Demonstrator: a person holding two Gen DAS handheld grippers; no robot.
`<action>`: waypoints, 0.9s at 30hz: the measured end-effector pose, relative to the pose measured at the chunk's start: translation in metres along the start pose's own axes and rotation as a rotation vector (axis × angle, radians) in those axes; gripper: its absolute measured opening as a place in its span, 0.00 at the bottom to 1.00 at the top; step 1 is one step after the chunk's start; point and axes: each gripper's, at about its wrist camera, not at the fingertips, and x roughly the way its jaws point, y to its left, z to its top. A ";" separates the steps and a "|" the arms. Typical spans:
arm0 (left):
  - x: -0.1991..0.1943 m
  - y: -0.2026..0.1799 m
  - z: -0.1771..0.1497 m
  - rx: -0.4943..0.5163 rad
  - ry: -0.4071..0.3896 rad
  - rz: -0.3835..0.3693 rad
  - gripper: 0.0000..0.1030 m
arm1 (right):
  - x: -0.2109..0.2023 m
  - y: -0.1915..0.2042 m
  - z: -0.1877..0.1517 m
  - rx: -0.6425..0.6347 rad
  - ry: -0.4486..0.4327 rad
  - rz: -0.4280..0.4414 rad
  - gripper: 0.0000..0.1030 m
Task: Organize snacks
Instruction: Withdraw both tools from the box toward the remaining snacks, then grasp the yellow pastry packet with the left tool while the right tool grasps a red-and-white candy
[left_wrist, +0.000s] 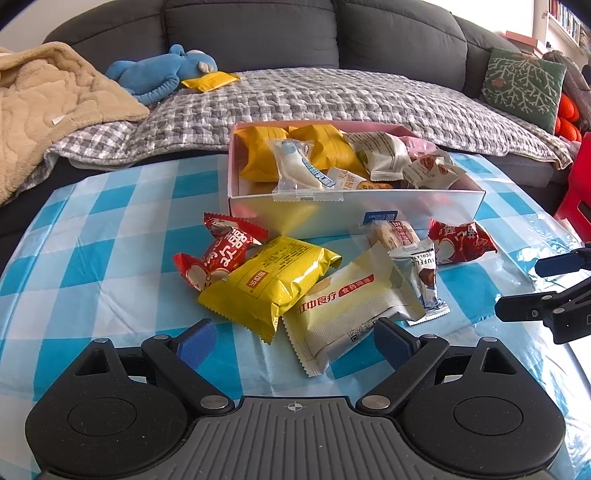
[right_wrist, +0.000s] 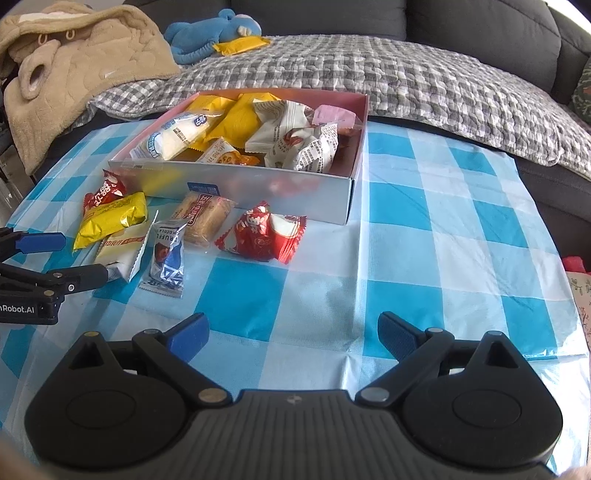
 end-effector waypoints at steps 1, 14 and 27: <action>0.000 0.000 0.001 -0.001 -0.002 -0.002 0.91 | 0.000 0.000 0.001 0.004 -0.001 -0.001 0.95; 0.004 -0.001 0.020 0.042 -0.052 -0.023 0.89 | 0.013 -0.008 0.017 0.094 -0.011 0.002 0.95; 0.027 0.013 0.039 0.035 0.016 -0.107 0.76 | 0.024 -0.007 0.033 0.167 -0.047 0.029 0.85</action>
